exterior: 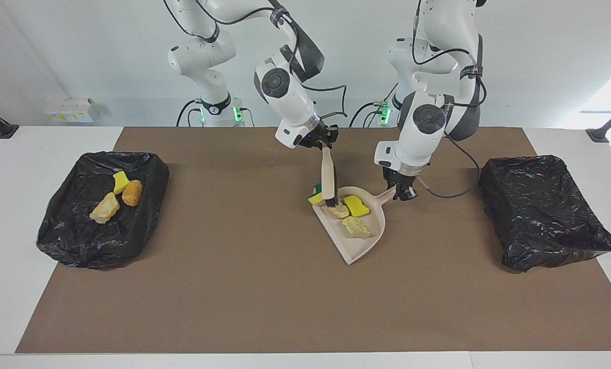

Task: Sweep and dump trash in bin
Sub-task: 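Sweep the remaining yellow sponge into the dustpan with the right gripper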

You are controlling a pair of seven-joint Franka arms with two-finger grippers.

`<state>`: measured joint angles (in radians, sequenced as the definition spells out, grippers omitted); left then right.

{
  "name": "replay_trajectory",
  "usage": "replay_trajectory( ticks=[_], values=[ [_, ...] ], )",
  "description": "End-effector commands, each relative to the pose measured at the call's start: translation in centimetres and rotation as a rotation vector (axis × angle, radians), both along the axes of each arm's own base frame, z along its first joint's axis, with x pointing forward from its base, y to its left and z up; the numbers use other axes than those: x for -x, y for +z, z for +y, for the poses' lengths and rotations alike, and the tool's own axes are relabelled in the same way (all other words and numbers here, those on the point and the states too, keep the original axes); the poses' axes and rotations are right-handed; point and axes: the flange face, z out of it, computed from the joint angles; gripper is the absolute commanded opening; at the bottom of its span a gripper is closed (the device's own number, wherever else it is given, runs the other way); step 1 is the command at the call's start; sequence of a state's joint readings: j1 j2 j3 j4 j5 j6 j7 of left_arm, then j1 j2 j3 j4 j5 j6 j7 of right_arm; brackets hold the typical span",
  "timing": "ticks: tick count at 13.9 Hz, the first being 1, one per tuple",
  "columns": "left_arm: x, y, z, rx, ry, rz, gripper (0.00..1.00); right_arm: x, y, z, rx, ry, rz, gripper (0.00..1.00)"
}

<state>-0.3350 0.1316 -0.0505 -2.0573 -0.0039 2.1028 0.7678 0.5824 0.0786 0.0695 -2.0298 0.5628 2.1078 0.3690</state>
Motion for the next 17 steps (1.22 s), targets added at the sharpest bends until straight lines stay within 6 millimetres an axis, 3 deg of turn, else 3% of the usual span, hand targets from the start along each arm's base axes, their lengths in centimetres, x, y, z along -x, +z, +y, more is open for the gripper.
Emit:
replay_trajectory(
  ticks=[1, 3, 5, 7, 10, 13, 17],
  values=[
    [0.5, 0.8, -0.1, 0.014, 0.004, 0.007, 0.00, -0.8, 1.9, -0.2, -0.014, -0.019, 0.021, 0.00],
    [0.7, 0.9, 0.1, 0.012, 0.003, 0.011, 0.00, -1.1, 2.4, -1.8, 0.013, -0.008, 0.045, 0.00],
    [-0.2, 1.6, 0.0, 0.020, -0.016, -0.006, 0.00, -1.8, 1.7, -4.3, 0.101, 0.017, 0.036, 0.00],
    [-1.4, 3.2, 2.3, 0.021, -0.016, 0.000, 0.00, -2.4, 0.8, -6.8, 0.170, 0.026, 0.013, 0.00],
    [-1.3, 5.1, 4.8, 0.021, -0.140, 0.047, 0.00, -1.1, -1.5, -11.5, 0.243, 0.073, 0.014, 0.00],
    [1.3, 5.4, 5.4, 0.004, -0.276, 0.136, 0.00, 2.0, -1.8, -10.6, 0.255, 0.104, 0.018, 0.00],
    [7.4, 3.1, 5.9, -0.073, -0.328, 0.170, 0.00, 4.6, -4.7, -8.5, 0.269, 0.139, 0.001, 0.00]
  ],
)
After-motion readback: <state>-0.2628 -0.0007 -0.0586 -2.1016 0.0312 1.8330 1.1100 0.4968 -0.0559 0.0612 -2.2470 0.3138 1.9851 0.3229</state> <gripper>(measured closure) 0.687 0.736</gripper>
